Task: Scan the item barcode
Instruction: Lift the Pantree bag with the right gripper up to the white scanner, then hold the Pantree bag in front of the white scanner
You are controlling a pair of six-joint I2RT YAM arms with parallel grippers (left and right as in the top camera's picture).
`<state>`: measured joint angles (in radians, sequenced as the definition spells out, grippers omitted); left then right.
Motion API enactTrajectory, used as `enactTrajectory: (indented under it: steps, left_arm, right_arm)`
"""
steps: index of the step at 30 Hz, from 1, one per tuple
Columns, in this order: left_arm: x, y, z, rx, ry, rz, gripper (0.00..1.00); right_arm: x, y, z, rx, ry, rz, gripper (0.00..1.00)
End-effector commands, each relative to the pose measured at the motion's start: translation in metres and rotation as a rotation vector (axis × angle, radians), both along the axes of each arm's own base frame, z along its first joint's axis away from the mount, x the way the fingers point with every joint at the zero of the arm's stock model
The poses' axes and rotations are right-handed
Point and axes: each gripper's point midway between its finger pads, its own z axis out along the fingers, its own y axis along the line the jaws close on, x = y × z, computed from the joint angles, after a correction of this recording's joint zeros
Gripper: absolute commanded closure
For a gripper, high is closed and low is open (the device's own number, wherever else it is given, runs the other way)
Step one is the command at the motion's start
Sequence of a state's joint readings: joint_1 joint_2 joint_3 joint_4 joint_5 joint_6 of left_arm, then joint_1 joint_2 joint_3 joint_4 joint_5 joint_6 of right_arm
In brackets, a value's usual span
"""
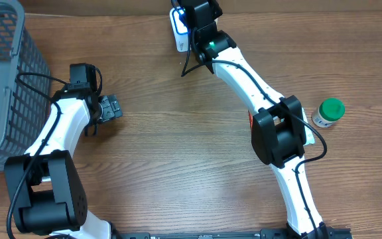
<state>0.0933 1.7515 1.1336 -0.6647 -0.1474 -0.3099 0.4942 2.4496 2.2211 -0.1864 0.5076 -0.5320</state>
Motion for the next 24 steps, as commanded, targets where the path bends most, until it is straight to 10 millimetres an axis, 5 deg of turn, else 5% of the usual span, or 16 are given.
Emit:
enactTrajectory:
  steps: [1,13,24]
  left_arm:
    - [0.005,0.001,0.007,0.016,-0.017,-0.017,0.01]
    - [0.005,0.001,0.007,0.016,-0.017,-0.017,0.00]
    - [0.005,0.001,0.007,0.016,-0.017,-0.018,0.00]
  right_arm:
    - [-0.005,0.009,-0.005,0.003,0.015,0.005,0.96]
    - [-0.028,0.037,-0.030,-0.049,0.122,0.073,0.96]
    - [-0.037,0.058,-0.028,-0.022,0.112,0.102,0.97]
